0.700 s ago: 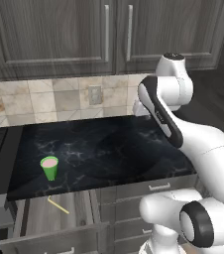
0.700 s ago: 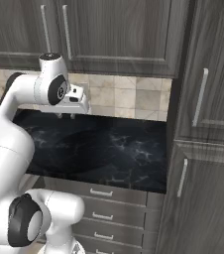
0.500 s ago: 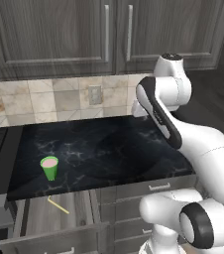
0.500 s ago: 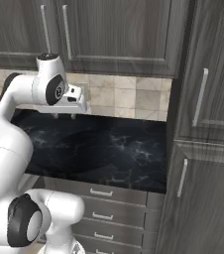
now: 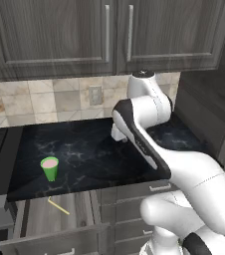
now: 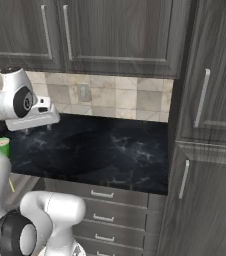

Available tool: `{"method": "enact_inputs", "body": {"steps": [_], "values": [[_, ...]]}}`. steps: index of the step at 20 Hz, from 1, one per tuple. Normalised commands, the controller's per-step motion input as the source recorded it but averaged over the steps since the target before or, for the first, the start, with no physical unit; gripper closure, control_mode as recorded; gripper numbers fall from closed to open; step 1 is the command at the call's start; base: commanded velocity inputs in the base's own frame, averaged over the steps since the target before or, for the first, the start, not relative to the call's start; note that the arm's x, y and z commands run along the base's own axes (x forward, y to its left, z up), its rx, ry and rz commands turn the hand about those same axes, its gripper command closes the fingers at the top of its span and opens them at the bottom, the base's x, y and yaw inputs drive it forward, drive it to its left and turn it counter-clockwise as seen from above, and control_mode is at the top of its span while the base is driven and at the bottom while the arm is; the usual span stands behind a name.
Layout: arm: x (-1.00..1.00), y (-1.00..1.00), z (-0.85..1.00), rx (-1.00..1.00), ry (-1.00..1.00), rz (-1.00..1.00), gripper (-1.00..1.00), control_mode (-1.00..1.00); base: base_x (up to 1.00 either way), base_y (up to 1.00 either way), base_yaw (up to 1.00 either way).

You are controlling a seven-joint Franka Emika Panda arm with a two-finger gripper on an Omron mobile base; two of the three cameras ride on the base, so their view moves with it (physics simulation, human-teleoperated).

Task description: Pick up the straw from the left drawer and put it inside the smoothie cup.

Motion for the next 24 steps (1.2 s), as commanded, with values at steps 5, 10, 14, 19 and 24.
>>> {"method": "enact_inputs", "body": {"steps": [5, 10, 14, 19, 24], "values": [[-0.33, 0.59, -0.54, 0.00, 0.00, 0.19, -1.00, -1.00, 0.00, 0.00, 0.00], [-0.03, 0.07, -0.12, 0.00, 0.02, 0.06, -1.00, -1.00, 0.00, 0.00, 0.00], [0.00, 0.00, 0.00, 0.00, 0.00, 0.04, -1.00, -1.00, 0.00, 0.00, 0.00], [-0.06, -0.05, 0.00, 0.00, 0.00, 0.21, -1.00, -1.00, 0.00, 0.00, 0.00], [-0.01, -0.12, 0.00, 0.00, 0.00, 0.27, -1.00, -1.00, 0.00, 0.00, 0.00]]}}
